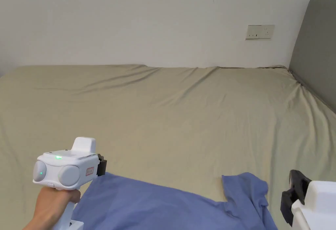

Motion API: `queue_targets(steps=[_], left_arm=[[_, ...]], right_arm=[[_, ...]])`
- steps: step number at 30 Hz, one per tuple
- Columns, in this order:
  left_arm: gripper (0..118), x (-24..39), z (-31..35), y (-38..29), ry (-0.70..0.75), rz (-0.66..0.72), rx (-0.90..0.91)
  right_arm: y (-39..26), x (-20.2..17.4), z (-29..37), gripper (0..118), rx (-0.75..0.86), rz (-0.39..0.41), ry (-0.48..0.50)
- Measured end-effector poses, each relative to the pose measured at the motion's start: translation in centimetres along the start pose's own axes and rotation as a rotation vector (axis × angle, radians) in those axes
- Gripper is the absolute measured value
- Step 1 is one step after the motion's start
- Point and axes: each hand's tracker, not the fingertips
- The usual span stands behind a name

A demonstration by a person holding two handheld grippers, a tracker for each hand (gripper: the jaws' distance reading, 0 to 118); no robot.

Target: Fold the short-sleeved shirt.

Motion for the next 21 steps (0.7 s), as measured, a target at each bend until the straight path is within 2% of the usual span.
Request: queue_targets(steps=[1, 2, 3, 4, 5, 8, 10, 11, 12, 13, 15, 16, 17, 19, 21], left_arm=[[41, -0.6, -2.0, 0.1, -0.019, 0.017, -0.044], [75, -0.8, -3.8, 0.0, -0.033, 0.031, -0.084], [94, -1.1, -5.3, 0.0, -0.033, 0.050, -0.107], [104, -1.4, -7.0, -0.2, -0.041, 0.058, -0.153], [104, -1.7, -8.4, -0.3, -0.021, 0.085, -0.174], [98, -2.2, -12.4, -1.3, 0.025, 0.156, -0.260], [84, -2.1, -13.9, -2.1, 0.033, 0.164, -0.287], [70, -2.1, -14.7, -2.5, 0.033, 0.161, -0.296], [62, -2.0, -15.4, -2.9, 0.040, 0.156, -0.318], [63, -1.8, -15.9, -3.3, 0.040, 0.152, -0.337], [51, -1.5, -15.0, -3.5, 0.049, 0.149, -0.256], [46, -1.4, -14.8, -3.3, 0.041, 0.147, -0.271], [46, -1.1, -14.3, -3.2, 0.019, 0.136, -0.255], [6, -0.5, -13.7, -3.1, -0.022, 0.102, -0.243], [2, 0.1, -13.1, -3.0, 0.022, 0.073, -0.224]], right_arm=[[-0.4, 0.0, -1.0, 1, -0.013, -0.002, -0.003], [-0.8, 0.0, -2.0, 1, -0.031, -0.003, -0.007], [-1.2, 0.0, -2.7, 1, -0.045, -0.004, -0.008], [-1.6, -0.2, -3.5, 1, -0.059, -0.004, -0.011], [-2.0, -0.2, -4.2, 1, -0.075, -0.004, -0.015], [-3.3, -0.2, -6.0, 1, -0.114, -0.007, -0.025], [-3.9, -0.1, -6.7, 1, -0.132, -0.013, -0.031], [-4.2, 0.0, -7.1, 1, -0.141, -0.016, -0.036], [-4.6, 0.1, -7.3, 1, -0.152, -0.017, -0.039], [-4.8, 0.2, -7.5, 1, -0.165, -0.018, -0.041], [-5.2, 0.5, -8.0, 1, -0.195, -0.025, -0.039], [-5.4, 0.7, -8.2, 1, -0.210, -0.032, -0.038], [-5.5, 0.9, -8.5, 1, -0.231, -0.043, -0.034], [-5.8, 1.5, -9.4, 1, -0.286, -0.066, -0.031], [-6.0, 2.3, -10.6, 3, -0.341, -0.105, -0.021]])
